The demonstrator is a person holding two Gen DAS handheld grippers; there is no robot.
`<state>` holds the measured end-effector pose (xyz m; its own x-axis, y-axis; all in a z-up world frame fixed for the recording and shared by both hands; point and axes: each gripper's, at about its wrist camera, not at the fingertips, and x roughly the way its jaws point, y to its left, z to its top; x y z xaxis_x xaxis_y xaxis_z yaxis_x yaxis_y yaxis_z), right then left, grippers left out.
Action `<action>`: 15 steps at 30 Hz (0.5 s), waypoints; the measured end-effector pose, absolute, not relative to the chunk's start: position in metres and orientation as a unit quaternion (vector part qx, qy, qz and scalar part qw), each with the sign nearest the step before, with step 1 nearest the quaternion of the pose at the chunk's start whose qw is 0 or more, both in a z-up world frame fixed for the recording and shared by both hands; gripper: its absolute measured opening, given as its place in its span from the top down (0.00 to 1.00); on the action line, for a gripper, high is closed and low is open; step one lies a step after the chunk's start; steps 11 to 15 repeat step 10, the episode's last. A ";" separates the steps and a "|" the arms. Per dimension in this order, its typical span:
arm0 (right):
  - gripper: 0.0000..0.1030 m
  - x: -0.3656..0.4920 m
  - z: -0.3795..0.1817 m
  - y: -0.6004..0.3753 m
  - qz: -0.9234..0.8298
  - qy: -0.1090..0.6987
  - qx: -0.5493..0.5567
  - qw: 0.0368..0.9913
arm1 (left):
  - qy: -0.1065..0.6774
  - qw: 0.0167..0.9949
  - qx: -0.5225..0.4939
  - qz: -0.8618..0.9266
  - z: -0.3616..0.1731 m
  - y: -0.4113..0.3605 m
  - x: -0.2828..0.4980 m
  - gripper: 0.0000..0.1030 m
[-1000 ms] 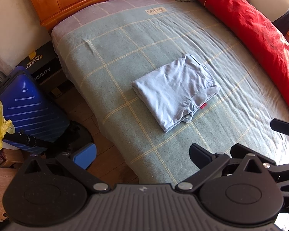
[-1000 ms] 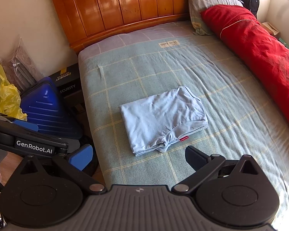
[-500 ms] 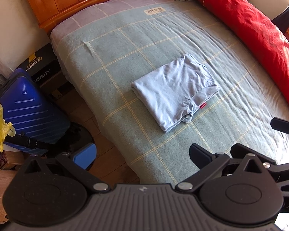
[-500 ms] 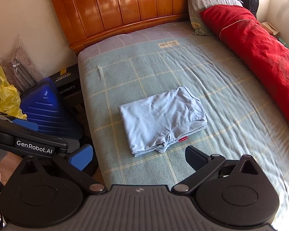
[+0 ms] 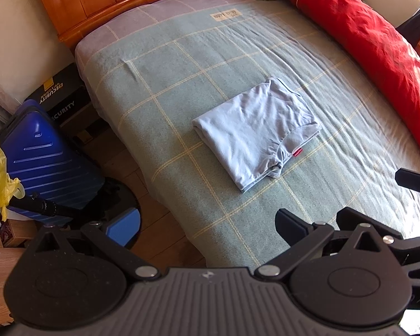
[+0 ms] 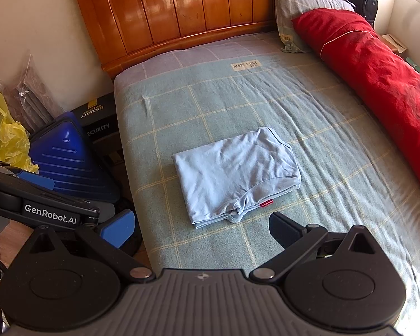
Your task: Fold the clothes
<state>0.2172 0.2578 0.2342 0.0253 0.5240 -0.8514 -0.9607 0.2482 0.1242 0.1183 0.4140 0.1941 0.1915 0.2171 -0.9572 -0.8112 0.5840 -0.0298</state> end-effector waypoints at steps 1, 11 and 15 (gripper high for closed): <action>0.00 0.217 0.234 0.258 0.556 0.422 -0.259 0.667 | 0.526 0.718 -0.282 0.358 0.194 0.414 0.118 0.01; 0.00 0.216 0.234 0.259 0.558 0.419 -0.261 0.667 | 0.526 0.719 -0.279 0.358 0.194 0.414 0.118 0.01; 0.00 0.216 0.234 0.259 0.558 0.419 -0.261 0.667 | 0.526 0.719 -0.279 0.358 0.194 0.414 0.118 0.01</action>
